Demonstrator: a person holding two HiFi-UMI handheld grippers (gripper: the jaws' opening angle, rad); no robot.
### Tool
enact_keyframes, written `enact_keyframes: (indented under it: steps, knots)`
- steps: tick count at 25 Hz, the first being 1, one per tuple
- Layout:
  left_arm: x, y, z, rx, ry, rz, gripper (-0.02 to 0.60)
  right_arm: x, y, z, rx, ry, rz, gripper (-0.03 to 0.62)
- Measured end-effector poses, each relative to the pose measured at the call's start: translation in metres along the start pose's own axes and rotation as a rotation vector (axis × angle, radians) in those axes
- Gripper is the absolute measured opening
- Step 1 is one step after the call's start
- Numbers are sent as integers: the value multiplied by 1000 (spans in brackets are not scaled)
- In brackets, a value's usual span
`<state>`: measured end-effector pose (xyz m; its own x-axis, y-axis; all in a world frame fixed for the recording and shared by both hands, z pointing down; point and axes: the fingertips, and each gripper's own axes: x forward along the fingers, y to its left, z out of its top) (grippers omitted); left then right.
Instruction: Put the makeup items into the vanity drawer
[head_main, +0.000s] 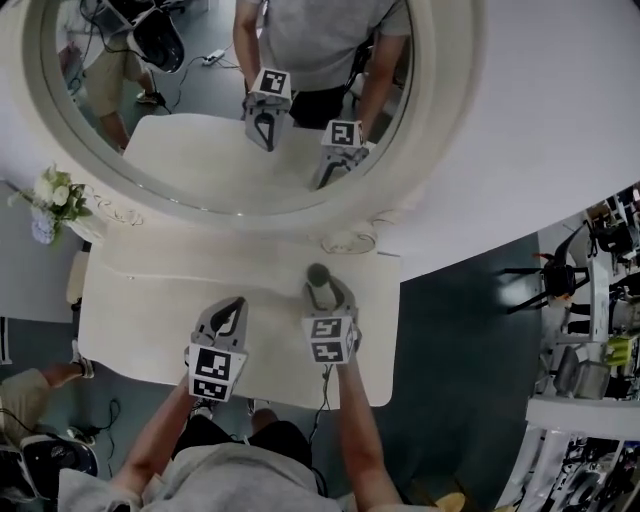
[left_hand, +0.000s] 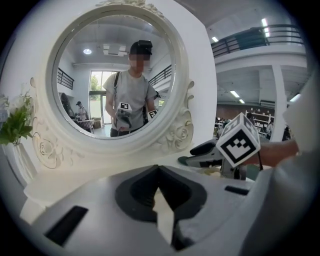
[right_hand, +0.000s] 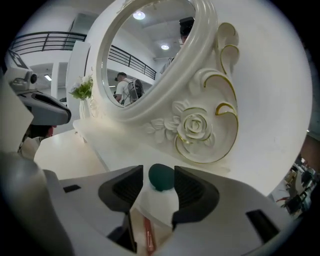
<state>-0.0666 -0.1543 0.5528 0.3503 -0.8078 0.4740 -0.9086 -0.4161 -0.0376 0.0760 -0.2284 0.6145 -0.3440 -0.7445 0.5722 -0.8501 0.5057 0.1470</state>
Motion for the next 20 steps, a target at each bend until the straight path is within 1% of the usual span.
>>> enact_keyframes:
  steps: [8,11,18,20]
  knots:
    - [-9,5,-5,-11,13,27,0,17,1,-13,-28,105,46,186]
    - [-12,8,-9,-16,16,33,0,18,2,-15,-18,113,64,181]
    - [-19,6,-15,-18,21,36,0,19,5,-15,-38,130,78,136]
    - [-22,4,-15,-17,19,39,0,19,3,-15,-62,130,64,70]
